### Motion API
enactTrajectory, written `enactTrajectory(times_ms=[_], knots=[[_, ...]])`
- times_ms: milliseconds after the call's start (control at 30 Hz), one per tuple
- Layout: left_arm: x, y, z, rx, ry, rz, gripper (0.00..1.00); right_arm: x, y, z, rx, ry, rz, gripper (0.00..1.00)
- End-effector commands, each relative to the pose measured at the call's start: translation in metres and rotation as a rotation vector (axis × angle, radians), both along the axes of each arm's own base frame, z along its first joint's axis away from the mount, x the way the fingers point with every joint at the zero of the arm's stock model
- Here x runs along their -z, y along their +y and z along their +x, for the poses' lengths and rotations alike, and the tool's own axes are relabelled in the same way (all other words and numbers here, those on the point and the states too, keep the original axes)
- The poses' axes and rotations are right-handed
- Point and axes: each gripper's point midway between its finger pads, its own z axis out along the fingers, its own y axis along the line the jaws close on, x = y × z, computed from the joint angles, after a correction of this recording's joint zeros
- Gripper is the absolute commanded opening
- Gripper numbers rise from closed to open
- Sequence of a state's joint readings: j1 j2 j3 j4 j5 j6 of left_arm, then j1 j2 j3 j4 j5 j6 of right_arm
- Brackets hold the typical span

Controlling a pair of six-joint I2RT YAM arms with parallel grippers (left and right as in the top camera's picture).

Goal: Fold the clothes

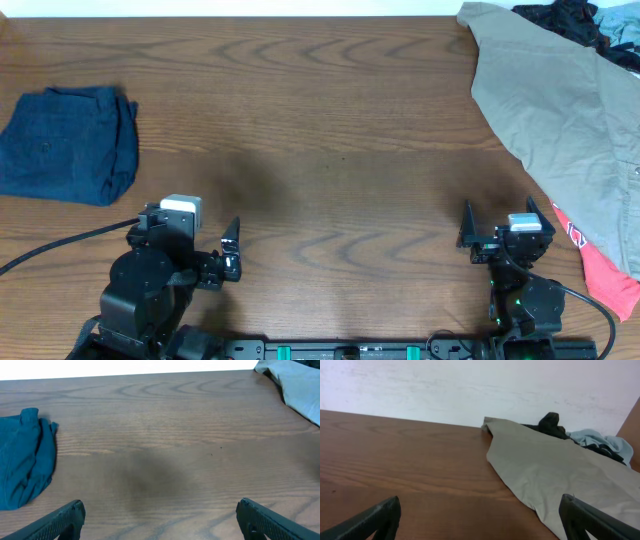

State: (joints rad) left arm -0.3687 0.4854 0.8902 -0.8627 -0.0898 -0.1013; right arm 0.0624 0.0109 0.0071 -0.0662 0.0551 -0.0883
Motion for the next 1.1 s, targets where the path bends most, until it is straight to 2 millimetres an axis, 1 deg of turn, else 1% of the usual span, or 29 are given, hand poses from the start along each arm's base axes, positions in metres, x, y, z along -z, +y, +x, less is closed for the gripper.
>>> enactTrajectory(times_ms=[0,733,867,933,1000,1033,1067], knots=[[0.000,0.002,0.001,-0.013,-0.004,0.003,0.98,0.001,-0.001,0.000,-0.001,0.000,-0.013,0.99],[0.001,0.003,0.000,-0.015,-0.003,0.003,0.98,0.001,-0.001,0.000,-0.001,0.001,-0.013,0.99],[0.002,0.015,-0.003,-0.067,-0.002,0.003,0.98,0.001,-0.001,0.000,-0.001,0.001,-0.013,0.99],[-0.002,0.021,-0.006,-0.098,-0.023,-0.004,0.98,0.001,-0.001,0.000,-0.001,0.001,-0.013,0.99],[-0.007,0.029,-0.010,-0.130,-0.051,-0.013,0.98,0.001,-0.001,0.000,-0.001,0.001,-0.013,0.99],[-0.007,0.035,-0.014,-0.151,-0.058,-0.004,0.98,0.001,-0.001,0.000,-0.001,0.001,-0.013,0.99],[-0.003,0.041,-0.020,-0.177,-0.044,0.007,0.98,0.001,-0.001,0.000,-0.001,0.001,-0.013,0.99]])
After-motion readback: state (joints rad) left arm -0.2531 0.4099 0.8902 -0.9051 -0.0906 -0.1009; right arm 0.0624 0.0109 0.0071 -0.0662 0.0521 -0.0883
